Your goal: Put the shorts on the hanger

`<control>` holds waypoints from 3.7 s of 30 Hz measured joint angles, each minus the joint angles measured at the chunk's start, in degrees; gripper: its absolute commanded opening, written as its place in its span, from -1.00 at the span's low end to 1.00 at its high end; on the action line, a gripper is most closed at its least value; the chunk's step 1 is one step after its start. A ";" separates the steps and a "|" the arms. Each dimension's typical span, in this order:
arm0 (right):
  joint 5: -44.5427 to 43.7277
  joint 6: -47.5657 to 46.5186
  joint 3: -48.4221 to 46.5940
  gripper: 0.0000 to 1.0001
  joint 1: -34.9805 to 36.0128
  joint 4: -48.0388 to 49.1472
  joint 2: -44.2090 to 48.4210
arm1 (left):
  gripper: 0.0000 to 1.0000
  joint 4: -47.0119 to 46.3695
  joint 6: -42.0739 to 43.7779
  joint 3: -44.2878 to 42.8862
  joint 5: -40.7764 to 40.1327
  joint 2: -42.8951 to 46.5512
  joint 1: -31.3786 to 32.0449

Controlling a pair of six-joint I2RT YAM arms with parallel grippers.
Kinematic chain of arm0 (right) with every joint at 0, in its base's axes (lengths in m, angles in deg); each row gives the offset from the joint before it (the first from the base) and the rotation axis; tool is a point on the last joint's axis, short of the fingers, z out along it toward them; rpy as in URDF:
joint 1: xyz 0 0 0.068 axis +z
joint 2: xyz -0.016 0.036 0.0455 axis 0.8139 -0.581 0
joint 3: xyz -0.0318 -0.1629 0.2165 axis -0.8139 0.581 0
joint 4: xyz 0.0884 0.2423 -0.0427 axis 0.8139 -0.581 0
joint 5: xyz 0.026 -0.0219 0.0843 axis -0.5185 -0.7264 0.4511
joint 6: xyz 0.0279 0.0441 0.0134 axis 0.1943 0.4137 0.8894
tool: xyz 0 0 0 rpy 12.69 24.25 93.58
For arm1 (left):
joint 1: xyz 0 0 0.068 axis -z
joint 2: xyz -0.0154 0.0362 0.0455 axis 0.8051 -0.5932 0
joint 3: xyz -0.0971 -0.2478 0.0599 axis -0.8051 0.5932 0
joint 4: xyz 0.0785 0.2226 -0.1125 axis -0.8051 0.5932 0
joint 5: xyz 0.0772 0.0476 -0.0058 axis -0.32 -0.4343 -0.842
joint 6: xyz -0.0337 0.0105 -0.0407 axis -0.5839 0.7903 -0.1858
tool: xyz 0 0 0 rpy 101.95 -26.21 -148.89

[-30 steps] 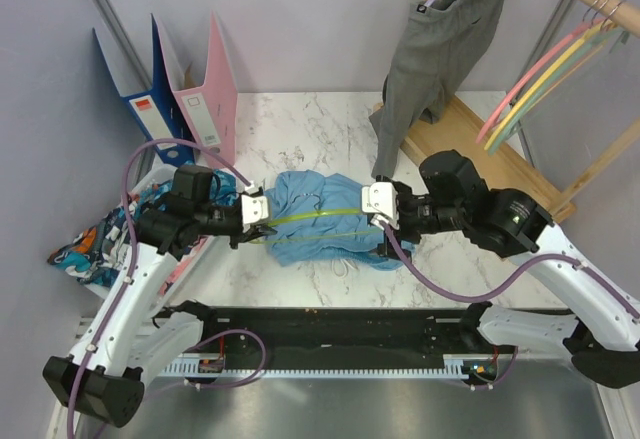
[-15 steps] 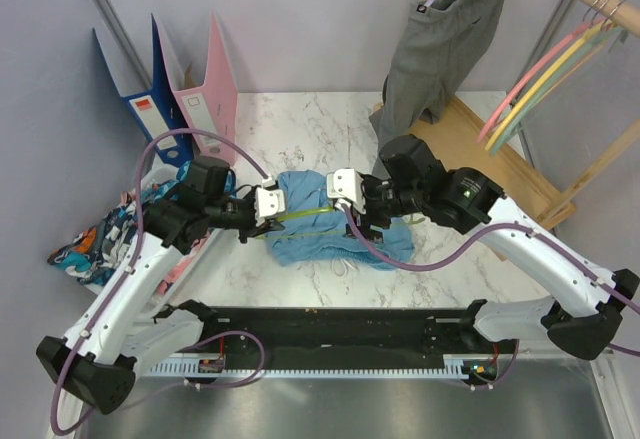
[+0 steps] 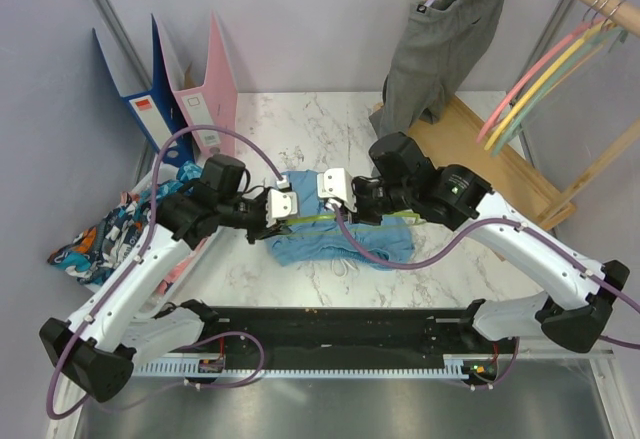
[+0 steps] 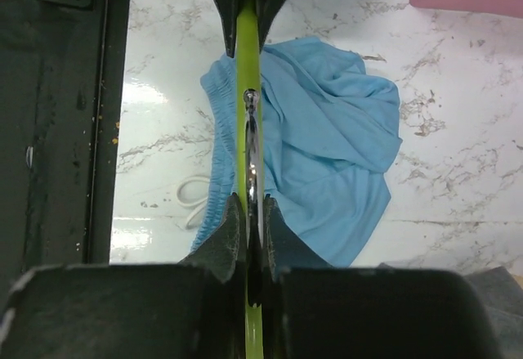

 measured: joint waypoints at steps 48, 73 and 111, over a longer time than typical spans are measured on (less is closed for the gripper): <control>-12.46 -6.49 24.46 -1.00 0.07 -6.38 21.68 | -0.97 -21.42 36.17 27.56 -11.19 -6.36 2.89; -18.86 -7.72 27.17 -1.00 0.11 3.54 22.82 | -0.96 -5.25 17.22 1.07 -3.87 -16.00 2.14; -16.22 5.53 35.41 -1.00 0.42 27.61 19.23 | 0.37 -2.34 7.69 -6.45 -0.79 -16.41 1.75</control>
